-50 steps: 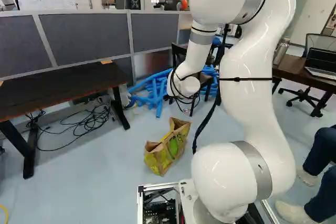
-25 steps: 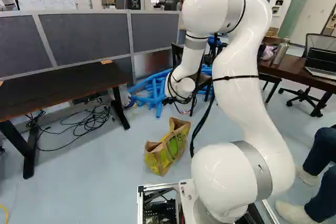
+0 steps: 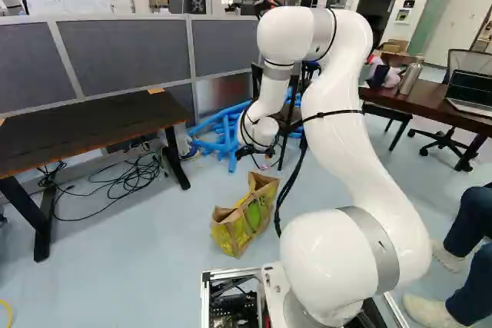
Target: Pick up the bag on the ground and place it on the table
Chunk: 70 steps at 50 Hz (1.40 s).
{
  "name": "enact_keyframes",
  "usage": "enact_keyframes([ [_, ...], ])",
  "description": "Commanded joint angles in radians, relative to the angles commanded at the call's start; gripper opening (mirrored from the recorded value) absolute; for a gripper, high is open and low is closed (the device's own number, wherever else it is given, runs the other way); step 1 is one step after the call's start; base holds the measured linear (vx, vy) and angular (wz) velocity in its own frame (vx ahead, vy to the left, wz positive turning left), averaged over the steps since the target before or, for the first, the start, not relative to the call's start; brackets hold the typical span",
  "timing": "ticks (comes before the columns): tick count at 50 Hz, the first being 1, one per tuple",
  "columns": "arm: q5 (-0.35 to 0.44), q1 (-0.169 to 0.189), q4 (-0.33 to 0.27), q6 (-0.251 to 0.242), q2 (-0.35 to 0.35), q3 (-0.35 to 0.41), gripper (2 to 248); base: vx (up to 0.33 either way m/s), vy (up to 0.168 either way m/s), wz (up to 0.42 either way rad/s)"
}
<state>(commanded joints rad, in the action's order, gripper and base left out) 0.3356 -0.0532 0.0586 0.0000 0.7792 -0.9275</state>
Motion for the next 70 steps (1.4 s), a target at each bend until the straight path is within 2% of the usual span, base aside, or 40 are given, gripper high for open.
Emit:
enact_keyframes([
  [57,-0.148,-0.057,0.176,0.0,0.273,-0.266,247,0.0,0.0,0.0],
  [70,-0.182,-0.061,0.22,0.0,0.324,-0.309,247,0.0,0.0,0.0],
])
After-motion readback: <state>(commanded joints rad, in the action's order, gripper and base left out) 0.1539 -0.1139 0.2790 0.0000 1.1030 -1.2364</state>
